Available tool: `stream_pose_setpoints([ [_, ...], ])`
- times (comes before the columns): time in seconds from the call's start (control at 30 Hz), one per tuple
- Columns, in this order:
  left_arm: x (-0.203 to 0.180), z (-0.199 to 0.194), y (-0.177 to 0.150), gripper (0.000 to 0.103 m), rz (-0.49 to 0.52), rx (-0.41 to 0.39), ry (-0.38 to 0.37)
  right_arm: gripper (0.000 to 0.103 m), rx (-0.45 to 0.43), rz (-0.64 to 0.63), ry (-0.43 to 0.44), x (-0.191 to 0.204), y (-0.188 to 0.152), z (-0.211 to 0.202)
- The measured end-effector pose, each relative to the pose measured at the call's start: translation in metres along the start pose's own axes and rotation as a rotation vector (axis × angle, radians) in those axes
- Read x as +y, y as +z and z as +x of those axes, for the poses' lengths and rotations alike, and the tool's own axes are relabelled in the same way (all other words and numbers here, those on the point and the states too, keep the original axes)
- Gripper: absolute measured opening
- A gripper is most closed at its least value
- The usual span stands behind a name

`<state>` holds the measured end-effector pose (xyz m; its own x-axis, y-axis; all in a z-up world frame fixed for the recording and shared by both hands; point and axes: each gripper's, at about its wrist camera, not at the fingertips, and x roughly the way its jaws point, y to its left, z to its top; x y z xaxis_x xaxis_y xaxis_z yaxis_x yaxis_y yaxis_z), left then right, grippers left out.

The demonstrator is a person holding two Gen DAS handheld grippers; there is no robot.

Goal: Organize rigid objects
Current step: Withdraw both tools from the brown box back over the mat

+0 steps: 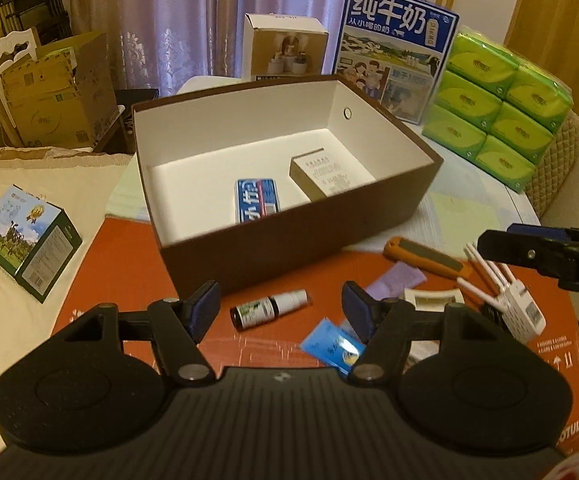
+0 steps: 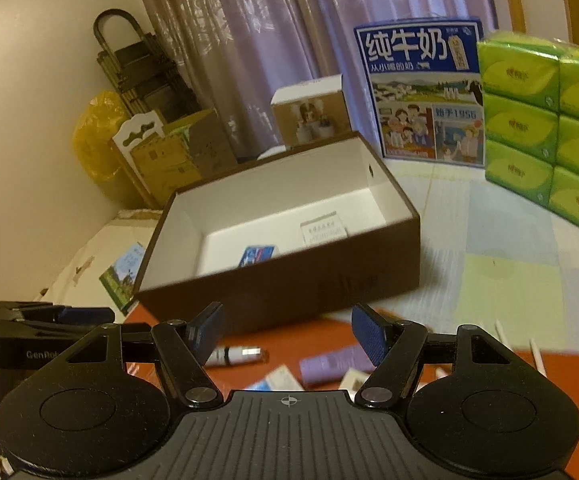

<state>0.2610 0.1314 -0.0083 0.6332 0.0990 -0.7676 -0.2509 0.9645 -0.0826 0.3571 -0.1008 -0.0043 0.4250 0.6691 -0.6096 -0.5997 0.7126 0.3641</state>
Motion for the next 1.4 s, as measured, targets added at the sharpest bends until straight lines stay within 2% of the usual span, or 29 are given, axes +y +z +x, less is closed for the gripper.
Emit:
stream_pose_setpoints([
  [0.27, -0.004, 0.002, -0.031, 0.063, 0.029, 0.034, -0.019, 0.067, 0.084, -0.008, -0.006, 0.003, -0.039, -0.005],
  [0.6, -0.009, 0.007, -0.05, 0.063, 0.058, 0.044, -0.049, 0.067, 0.139, -0.045, -0.023, 0.01, -0.072, 0.002],
  [0.8, -0.008, 0.013, -0.056, 0.062, 0.069, 0.046, -0.059, 0.066, 0.155, -0.063, -0.039, 0.01, -0.077, 0.01],
  [0.97, -0.005, 0.02, -0.059, 0.062, 0.08, 0.057, -0.063, 0.06, 0.177, -0.092, -0.052, 0.01, -0.078, 0.021],
  [1.4, 0.002, 0.044, -0.054, 0.062, 0.127, 0.07, -0.061, 0.055, 0.211, -0.143, -0.079, 0.009, -0.078, 0.052],
])
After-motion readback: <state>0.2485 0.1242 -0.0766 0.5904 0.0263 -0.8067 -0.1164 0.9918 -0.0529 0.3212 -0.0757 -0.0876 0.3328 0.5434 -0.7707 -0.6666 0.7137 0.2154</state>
